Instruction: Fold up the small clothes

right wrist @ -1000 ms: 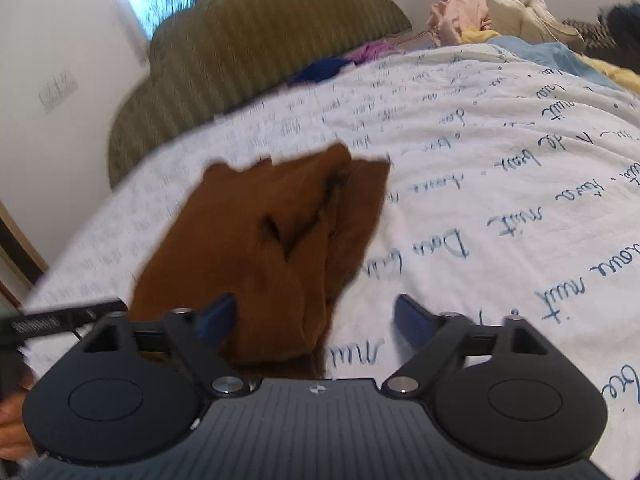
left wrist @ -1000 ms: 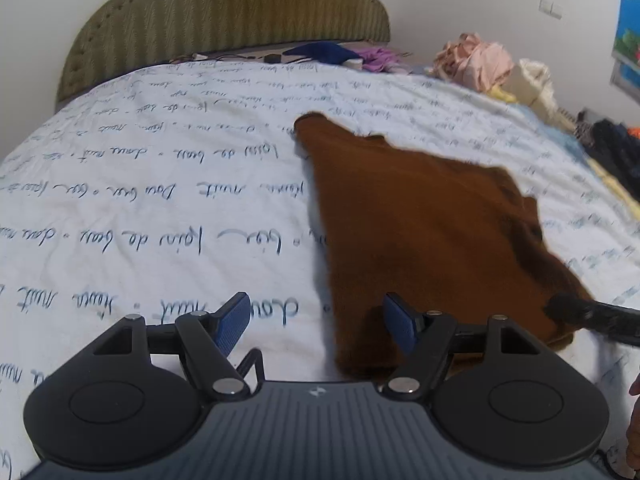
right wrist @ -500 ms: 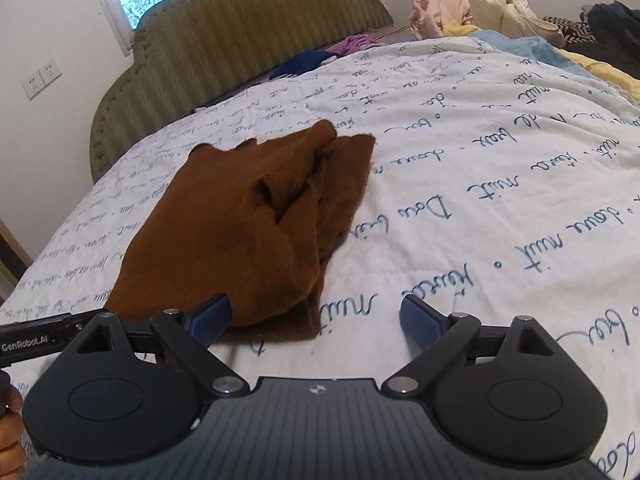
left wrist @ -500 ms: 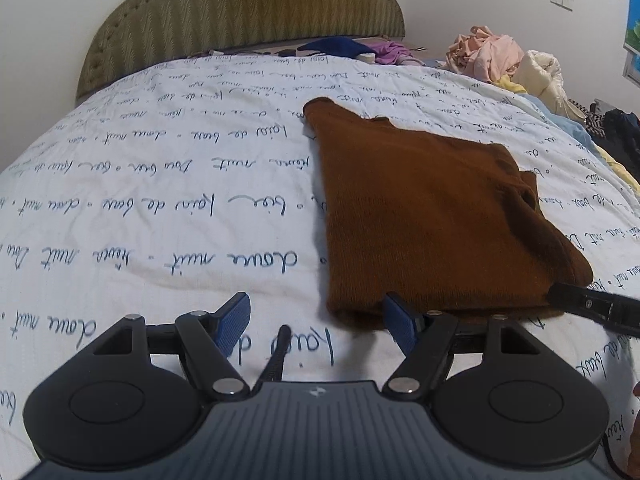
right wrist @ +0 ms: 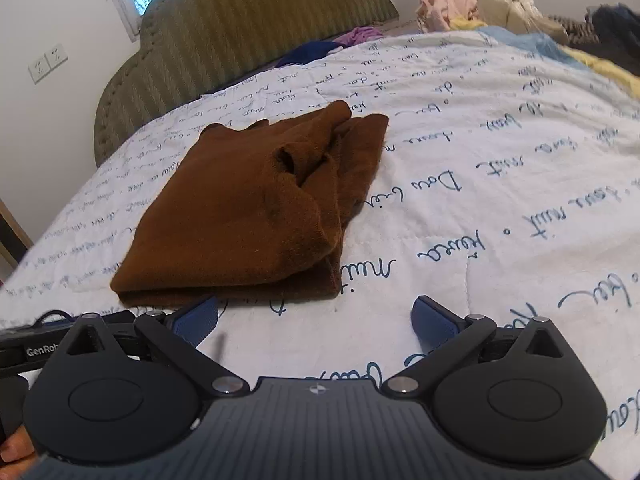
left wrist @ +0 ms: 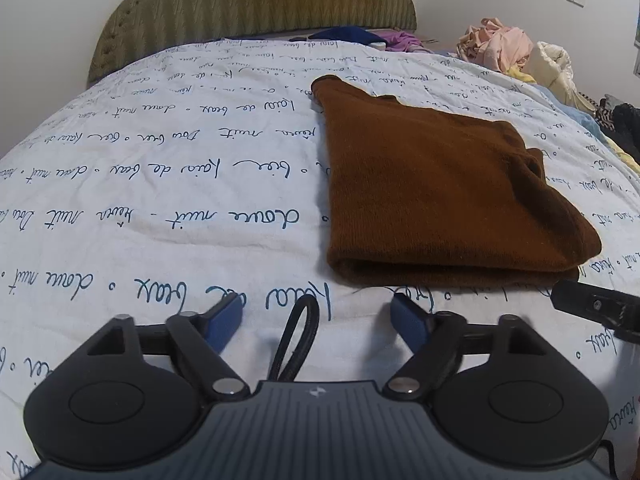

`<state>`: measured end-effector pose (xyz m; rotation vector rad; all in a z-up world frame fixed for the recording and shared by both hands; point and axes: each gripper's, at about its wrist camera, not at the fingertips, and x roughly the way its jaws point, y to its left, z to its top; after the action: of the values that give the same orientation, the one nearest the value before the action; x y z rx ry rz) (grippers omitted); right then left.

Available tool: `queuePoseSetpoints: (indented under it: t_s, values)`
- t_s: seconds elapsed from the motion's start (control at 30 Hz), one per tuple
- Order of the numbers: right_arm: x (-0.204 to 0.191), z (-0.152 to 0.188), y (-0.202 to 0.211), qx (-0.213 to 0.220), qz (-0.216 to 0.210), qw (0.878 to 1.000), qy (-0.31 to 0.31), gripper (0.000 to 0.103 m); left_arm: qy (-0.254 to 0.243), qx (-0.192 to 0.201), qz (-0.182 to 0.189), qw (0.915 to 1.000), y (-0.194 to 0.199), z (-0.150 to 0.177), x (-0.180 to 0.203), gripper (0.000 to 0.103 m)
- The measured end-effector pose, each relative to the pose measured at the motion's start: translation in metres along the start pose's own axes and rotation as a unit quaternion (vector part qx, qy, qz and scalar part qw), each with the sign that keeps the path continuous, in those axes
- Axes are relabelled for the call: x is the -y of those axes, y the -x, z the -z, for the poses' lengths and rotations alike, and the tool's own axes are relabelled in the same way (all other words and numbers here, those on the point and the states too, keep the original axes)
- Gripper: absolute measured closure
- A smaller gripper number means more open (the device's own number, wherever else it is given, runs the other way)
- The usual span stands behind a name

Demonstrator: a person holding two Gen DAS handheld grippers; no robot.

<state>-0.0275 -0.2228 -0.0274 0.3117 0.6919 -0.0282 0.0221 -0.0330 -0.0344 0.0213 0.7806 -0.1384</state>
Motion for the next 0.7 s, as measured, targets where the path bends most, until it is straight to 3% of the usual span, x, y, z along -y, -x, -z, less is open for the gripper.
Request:
queuePoseSetpoints:
  t_s: [0.37, 0.5, 0.7]
  values:
    - [-0.032, 0.017, -0.017, 0.010, 0.090, 0.986, 0.140, 0.000, -0.023, 0.029, -0.023, 0.9990, -0.001, 0.015, 0.007, 0.013]
    - [-0.029, 0.019, -0.017, 0.015, 0.090, 0.987, 0.135, 0.000, -0.012, 0.032, -0.029, 0.9990, -0.003, 0.017, 0.005, 0.003]
    - [-0.026, 0.024, -0.015, 0.023, 0.086, 0.988, 0.124, 0.000, -0.014, 0.037, -0.033, 0.9987, -0.003, 0.020, 0.005, 0.002]
